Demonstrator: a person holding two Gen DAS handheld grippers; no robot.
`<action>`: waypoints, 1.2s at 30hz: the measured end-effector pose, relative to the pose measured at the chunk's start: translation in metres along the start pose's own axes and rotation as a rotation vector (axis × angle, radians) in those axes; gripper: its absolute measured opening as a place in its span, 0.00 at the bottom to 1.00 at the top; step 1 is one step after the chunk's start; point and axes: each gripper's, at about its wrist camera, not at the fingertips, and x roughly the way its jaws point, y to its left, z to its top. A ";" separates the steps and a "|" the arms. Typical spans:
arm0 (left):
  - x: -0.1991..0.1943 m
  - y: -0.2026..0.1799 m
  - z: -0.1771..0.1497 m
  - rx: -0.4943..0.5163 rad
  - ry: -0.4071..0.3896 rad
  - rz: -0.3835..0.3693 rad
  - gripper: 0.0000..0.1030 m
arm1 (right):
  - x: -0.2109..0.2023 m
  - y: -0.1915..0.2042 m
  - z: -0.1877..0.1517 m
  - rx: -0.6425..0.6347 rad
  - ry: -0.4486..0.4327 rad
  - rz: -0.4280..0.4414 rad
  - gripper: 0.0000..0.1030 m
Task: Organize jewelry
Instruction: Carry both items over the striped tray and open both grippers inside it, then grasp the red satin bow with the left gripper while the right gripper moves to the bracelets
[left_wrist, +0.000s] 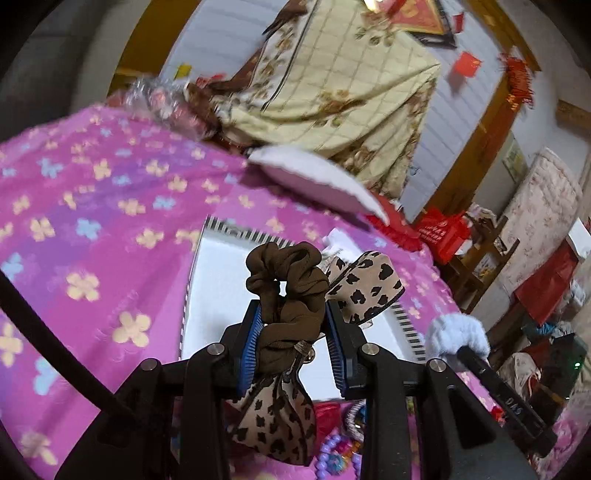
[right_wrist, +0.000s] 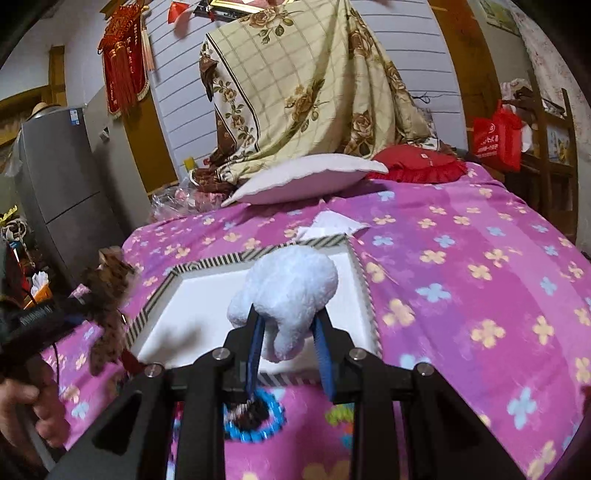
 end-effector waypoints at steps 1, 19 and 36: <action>0.005 0.003 0.002 -0.014 0.000 0.012 0.02 | 0.009 0.000 0.001 0.010 0.014 0.002 0.28; 0.061 0.019 0.002 -0.028 0.123 0.127 0.08 | 0.074 -0.013 -0.005 0.120 0.182 -0.054 0.43; -0.023 0.029 -0.011 -0.095 0.066 0.054 0.24 | -0.012 -0.043 -0.011 0.112 0.093 -0.077 0.52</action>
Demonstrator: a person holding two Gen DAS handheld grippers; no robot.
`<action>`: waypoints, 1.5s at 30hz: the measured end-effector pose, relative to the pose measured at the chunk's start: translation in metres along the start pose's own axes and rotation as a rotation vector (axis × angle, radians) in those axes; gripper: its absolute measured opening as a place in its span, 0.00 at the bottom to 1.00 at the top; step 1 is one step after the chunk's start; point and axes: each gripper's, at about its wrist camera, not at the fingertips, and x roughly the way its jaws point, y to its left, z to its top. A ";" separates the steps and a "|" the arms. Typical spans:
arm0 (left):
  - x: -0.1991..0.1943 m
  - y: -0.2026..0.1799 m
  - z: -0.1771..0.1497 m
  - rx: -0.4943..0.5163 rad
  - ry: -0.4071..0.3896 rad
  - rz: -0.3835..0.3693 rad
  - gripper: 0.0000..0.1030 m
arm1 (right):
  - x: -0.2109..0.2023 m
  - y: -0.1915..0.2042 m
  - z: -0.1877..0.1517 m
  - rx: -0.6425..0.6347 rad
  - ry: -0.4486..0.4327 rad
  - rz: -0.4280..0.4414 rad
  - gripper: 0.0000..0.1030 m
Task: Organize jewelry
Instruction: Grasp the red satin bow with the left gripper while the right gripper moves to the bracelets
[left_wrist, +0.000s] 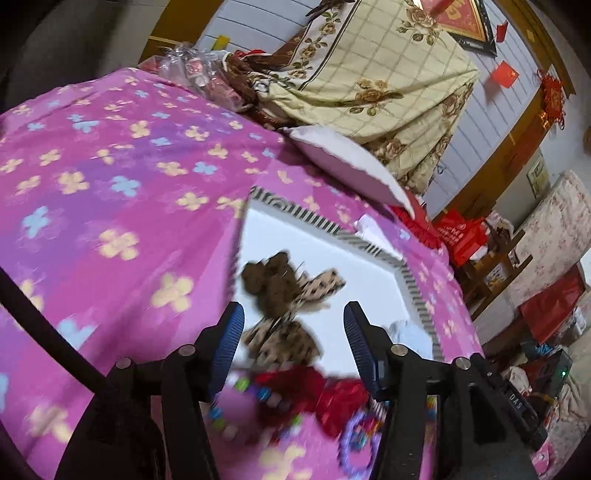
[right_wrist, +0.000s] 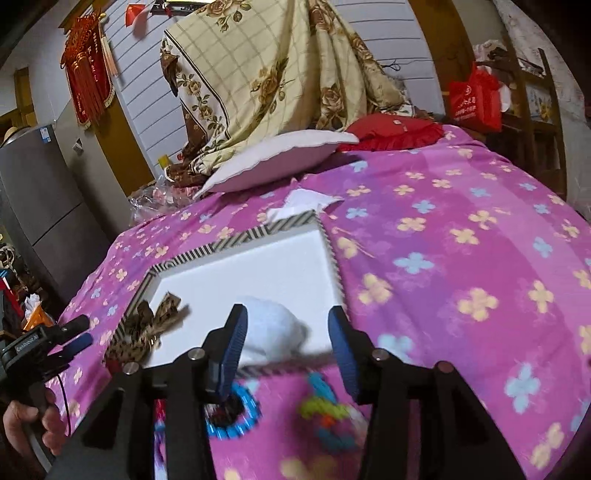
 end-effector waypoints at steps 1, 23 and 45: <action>-0.002 0.001 -0.004 0.001 0.027 0.007 0.24 | -0.006 -0.004 -0.005 -0.007 0.020 -0.034 0.53; 0.064 -0.041 -0.035 0.256 0.294 0.068 0.00 | -0.008 -0.024 -0.025 0.005 0.143 -0.082 0.53; -0.016 -0.031 -0.034 0.115 0.102 -0.055 0.00 | -0.003 -0.044 -0.031 -0.052 0.235 0.065 0.53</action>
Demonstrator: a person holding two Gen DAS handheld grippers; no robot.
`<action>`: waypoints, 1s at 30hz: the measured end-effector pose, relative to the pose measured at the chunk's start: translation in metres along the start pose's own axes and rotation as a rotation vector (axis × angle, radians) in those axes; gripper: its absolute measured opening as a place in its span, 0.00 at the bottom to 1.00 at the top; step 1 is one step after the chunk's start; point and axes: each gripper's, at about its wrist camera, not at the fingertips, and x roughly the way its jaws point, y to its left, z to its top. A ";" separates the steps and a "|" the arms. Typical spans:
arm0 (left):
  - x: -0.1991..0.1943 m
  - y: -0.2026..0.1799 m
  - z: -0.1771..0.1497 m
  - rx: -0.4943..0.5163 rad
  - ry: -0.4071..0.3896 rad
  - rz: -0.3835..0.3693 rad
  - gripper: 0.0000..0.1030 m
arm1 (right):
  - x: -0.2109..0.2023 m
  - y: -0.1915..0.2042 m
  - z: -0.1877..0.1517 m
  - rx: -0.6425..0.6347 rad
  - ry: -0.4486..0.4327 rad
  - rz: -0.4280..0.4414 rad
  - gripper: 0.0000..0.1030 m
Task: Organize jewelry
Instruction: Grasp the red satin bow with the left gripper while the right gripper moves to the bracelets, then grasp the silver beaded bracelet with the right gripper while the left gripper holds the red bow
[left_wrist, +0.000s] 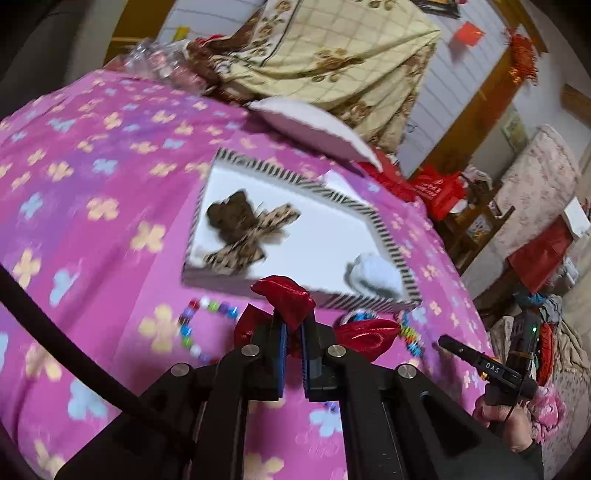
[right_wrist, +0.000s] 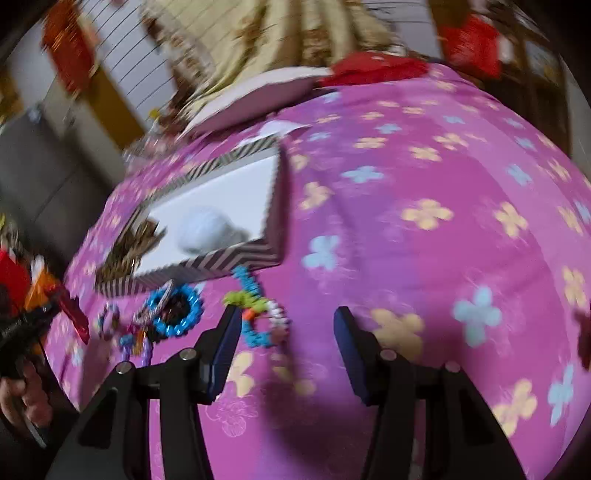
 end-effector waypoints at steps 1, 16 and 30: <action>0.000 0.003 -0.001 -0.011 0.004 -0.002 0.00 | 0.004 0.011 0.001 -0.053 0.006 0.001 0.53; -0.001 0.012 -0.005 -0.031 -0.009 0.047 0.00 | 0.043 0.095 -0.012 -0.303 0.121 0.100 0.50; -0.002 0.011 -0.005 -0.035 0.000 0.059 0.00 | 0.038 0.096 -0.002 -0.236 0.037 0.150 0.50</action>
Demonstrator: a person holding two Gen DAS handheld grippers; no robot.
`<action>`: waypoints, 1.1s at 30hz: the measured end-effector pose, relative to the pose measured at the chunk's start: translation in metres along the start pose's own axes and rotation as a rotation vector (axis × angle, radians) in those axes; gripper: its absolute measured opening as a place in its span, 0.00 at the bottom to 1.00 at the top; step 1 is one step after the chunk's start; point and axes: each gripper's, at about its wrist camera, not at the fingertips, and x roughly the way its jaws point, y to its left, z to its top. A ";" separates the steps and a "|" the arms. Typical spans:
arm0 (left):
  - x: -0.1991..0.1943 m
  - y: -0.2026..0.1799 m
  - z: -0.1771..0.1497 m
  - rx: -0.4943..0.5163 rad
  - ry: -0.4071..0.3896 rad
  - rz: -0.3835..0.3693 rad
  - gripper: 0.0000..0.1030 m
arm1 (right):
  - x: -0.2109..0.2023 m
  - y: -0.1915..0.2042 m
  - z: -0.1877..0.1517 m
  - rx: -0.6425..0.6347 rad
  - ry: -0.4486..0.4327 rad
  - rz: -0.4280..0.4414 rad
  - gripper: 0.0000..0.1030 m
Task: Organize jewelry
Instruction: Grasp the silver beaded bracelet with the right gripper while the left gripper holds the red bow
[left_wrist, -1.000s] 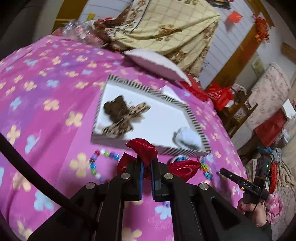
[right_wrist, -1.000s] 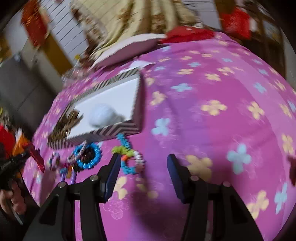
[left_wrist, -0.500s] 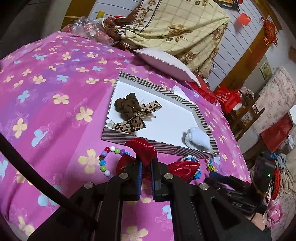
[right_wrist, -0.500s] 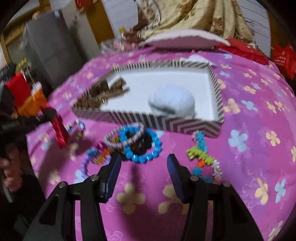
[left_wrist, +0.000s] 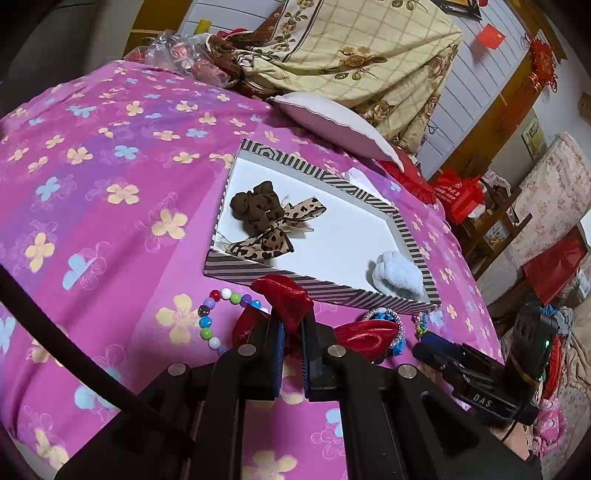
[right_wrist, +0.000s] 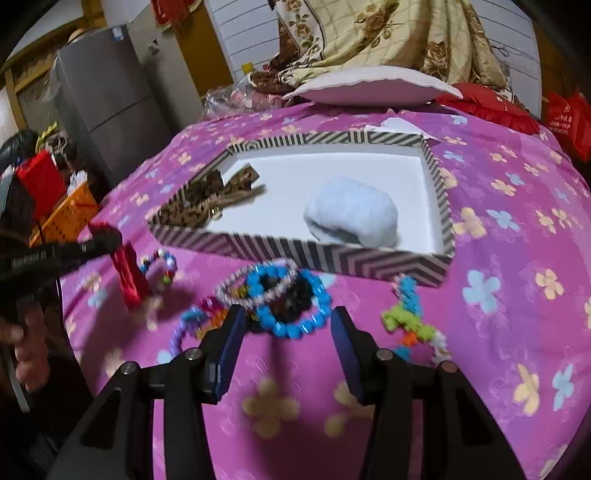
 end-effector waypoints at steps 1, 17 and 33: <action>0.001 0.000 0.000 0.001 0.000 0.001 0.00 | 0.004 0.002 0.003 0.004 0.001 -0.002 0.49; 0.004 0.001 -0.001 0.004 0.013 0.006 0.00 | 0.025 0.017 0.009 -0.009 0.019 0.021 0.08; 0.007 -0.008 -0.002 0.060 0.005 0.004 0.00 | -0.031 0.000 0.004 0.041 -0.120 0.023 0.08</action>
